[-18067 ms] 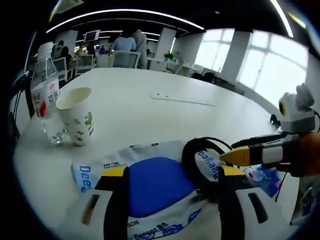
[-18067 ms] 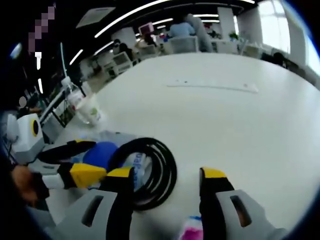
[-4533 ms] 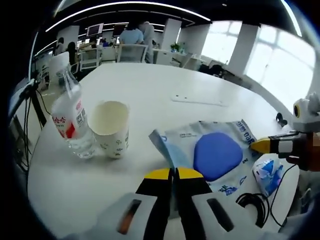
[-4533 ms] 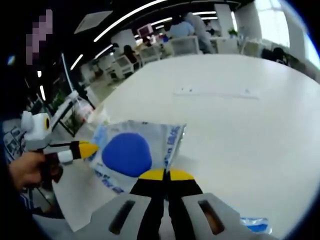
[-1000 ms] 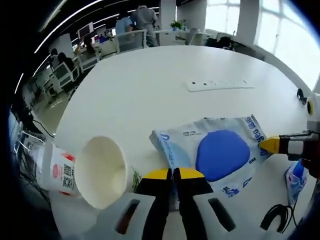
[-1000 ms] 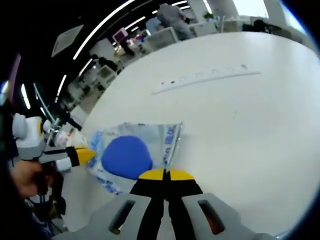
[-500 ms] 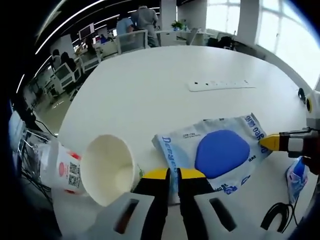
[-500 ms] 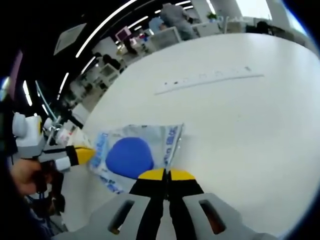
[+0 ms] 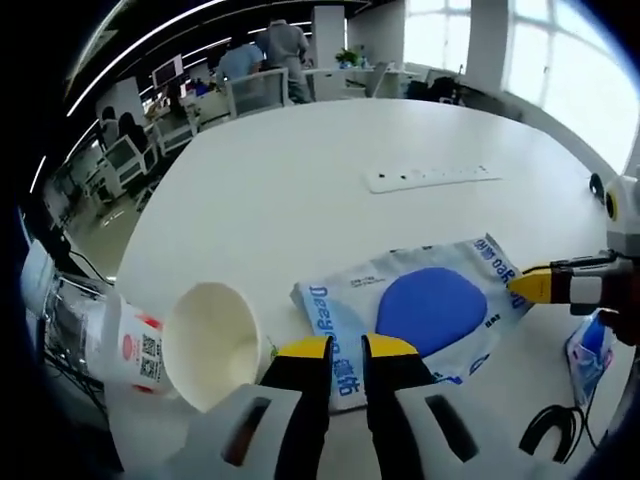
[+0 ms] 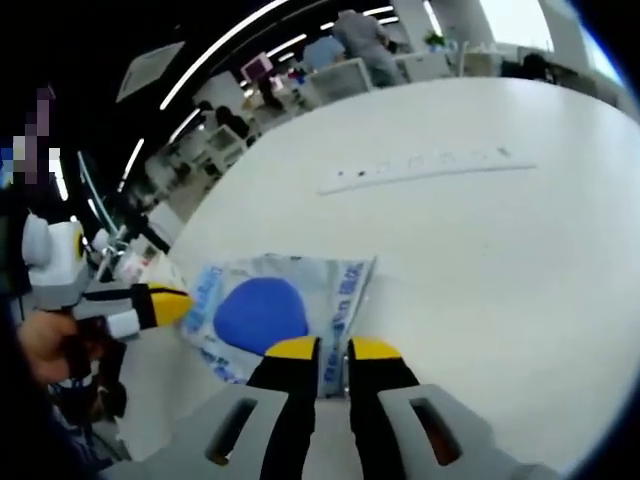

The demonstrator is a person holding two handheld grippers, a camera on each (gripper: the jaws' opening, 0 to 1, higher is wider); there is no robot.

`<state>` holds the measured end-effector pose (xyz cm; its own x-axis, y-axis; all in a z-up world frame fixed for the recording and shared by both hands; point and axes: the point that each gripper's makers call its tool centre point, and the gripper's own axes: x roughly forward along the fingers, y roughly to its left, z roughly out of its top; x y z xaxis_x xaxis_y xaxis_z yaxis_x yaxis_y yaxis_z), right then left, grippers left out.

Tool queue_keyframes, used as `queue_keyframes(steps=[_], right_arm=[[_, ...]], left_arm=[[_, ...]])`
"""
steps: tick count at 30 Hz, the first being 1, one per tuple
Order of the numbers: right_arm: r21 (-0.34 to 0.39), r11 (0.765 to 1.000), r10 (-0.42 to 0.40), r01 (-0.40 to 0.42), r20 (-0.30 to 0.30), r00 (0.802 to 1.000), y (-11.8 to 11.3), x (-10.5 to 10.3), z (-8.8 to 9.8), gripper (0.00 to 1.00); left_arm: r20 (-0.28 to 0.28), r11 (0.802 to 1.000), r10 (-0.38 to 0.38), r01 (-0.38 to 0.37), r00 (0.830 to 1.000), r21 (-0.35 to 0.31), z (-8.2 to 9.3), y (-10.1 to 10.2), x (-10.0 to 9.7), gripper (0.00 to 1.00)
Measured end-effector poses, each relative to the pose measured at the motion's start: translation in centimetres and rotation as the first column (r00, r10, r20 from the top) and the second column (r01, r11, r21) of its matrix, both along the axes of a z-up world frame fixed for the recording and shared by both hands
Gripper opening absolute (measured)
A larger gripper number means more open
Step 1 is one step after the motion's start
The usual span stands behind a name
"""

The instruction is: Arrange the tabletop items into an orderly group along one side of the table until the central work area is clear of visible clutter.

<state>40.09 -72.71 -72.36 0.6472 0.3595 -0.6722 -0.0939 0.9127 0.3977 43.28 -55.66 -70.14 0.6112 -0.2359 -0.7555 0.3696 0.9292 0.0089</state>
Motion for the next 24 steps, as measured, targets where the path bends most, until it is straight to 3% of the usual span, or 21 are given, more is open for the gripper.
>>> queue_keyframes(steps=[12, 24], right_arm=[[-0.051, 0.999, 0.007, -0.004, 0.055, 0.998, -1.0, -0.2, 1.6, 0.19], [-0.085, 0.996, 0.013, -0.008, 0.062, 0.998, -2.2, -1.9, 2.4, 0.23]], left_arm=[[0.023, 0.999, 0.013, -0.013, 1.0, -0.036, 1.0, 0.0, -1.0, 0.11], [0.045, 0.996, 0.023, -0.018, 0.999, -0.093, 1.8, 1.0, -3.2, 0.13]])
